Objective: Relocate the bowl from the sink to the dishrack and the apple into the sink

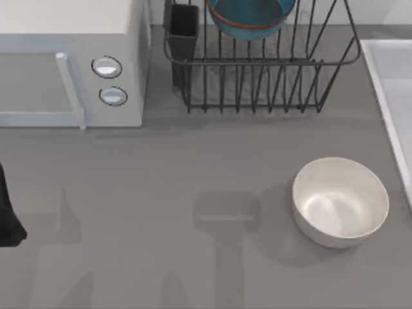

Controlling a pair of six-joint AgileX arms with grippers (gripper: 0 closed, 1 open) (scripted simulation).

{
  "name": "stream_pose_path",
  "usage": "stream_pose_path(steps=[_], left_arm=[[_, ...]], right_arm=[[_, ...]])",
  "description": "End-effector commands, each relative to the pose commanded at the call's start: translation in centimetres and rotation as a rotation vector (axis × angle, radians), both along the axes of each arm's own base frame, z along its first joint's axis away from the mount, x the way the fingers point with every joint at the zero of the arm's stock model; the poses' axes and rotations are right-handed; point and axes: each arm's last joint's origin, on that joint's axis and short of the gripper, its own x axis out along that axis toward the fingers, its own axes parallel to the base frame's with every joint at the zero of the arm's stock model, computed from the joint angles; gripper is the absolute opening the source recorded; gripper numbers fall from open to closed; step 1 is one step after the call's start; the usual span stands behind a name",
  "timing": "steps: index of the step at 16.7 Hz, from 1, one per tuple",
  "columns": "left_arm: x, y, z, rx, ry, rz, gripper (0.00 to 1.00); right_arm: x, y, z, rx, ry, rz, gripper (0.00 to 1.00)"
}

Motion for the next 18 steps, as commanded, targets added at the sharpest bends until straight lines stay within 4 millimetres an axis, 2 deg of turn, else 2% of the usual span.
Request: stream_pose_path(steps=[3,6,8,11,14,18], left_arm=[[0.0,0.0,0.0,0.0,0.0,0.0,1.0],[0.0,0.0,0.0,0.0,0.0,0.0,1.0],[0.0,0.0,0.0,0.0,0.0,0.0,1.0],[0.0,0.0,0.0,0.0,0.0,0.0,1.0],[0.0,0.0,0.0,0.0,0.0,0.0,1.0],[0.0,0.0,0.0,0.0,0.0,0.0,1.0]], right_arm=[[-0.1,1.4,2.7,-0.003,0.002,0.003,1.0],[-1.1,3.5,6.3,-0.006,-0.001,0.007,1.0],[-2.7,5.3,8.7,-0.006,-0.004,0.009,1.0],[-6.1,7.9,11.2,-0.003,-0.009,0.01,1.0],[-10.0,10.1,12.0,0.001,-0.019,0.01,1.0],[-14.0,11.9,10.8,0.005,-0.024,0.01,1.0]])
